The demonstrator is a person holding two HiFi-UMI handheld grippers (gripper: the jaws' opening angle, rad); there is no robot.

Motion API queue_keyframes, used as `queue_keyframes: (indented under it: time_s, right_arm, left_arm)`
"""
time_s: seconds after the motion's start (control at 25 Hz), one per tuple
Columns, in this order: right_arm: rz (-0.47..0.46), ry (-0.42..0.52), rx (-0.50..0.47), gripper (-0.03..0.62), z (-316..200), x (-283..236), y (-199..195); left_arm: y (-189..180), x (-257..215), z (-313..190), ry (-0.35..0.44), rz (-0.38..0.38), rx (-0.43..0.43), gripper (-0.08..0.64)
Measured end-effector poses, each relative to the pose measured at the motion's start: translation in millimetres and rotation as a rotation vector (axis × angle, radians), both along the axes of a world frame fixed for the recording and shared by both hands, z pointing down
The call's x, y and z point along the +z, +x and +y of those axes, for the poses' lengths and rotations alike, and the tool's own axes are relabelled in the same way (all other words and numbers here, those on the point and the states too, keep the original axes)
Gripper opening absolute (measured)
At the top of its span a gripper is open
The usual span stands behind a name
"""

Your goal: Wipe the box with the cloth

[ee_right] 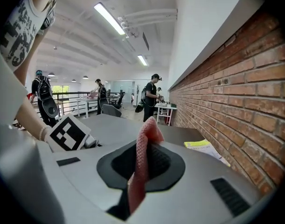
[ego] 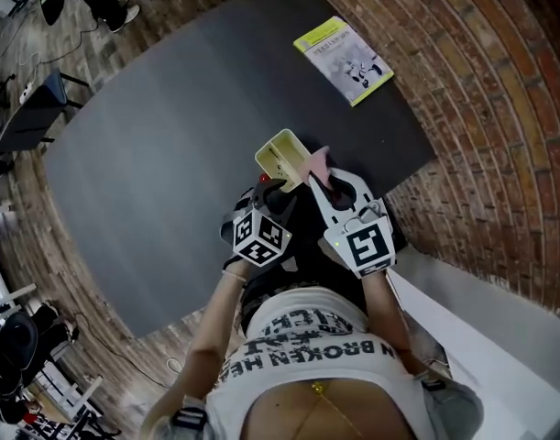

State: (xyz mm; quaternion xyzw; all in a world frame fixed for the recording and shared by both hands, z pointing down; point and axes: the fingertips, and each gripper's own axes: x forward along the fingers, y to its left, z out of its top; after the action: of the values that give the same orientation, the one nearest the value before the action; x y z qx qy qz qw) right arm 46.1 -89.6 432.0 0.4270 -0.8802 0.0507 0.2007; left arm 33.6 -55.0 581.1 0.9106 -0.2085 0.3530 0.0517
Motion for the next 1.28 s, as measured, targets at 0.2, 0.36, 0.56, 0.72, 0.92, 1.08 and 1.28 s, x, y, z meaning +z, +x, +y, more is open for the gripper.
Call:
queue_keyframes:
  time_s: [0.2, 0.36, 0.56, 0.72, 0.92, 1.08, 1.28]
  right_arm:
    - [0.019, 0.003, 0.033, 0.017, 0, 4, 9]
    - [0.012, 0.003, 0.041, 0.017, -2, 4, 13]
    - [0.021, -0.004, 0.032, 0.017, -2, 6, 13]
    - [0.027, -0.009, 0.009, 0.017, 1, 10, 8]
    - [0.030, -0.013, -0.032, 0.017, 5, 13, -3]
    - [0.034, -0.021, -0.071, 0.017, 8, 17, -16]
    - [0.033, -0.033, -0.126, 0.017, 12, 21, -35]
  left_arm:
    - [10, 19, 1, 0.057, -0.141, 0.086, 0.111]
    - [12, 19, 0, 0.062, -0.142, 0.089, 0.062]
    - [4, 18, 6, 0.072, -0.190, 0.085, 0.041]
    - [-9, 19, 16, 0.043, -0.174, 0.035, 0.037]
    - [-32, 20, 32, 0.032, -0.187, 0.007, 0.036]
    - [-50, 21, 48, 0.031, -0.193, -0.011, 0.036]
    - [-72, 22, 70, 0.021, -0.190, -0.015, 0.036]
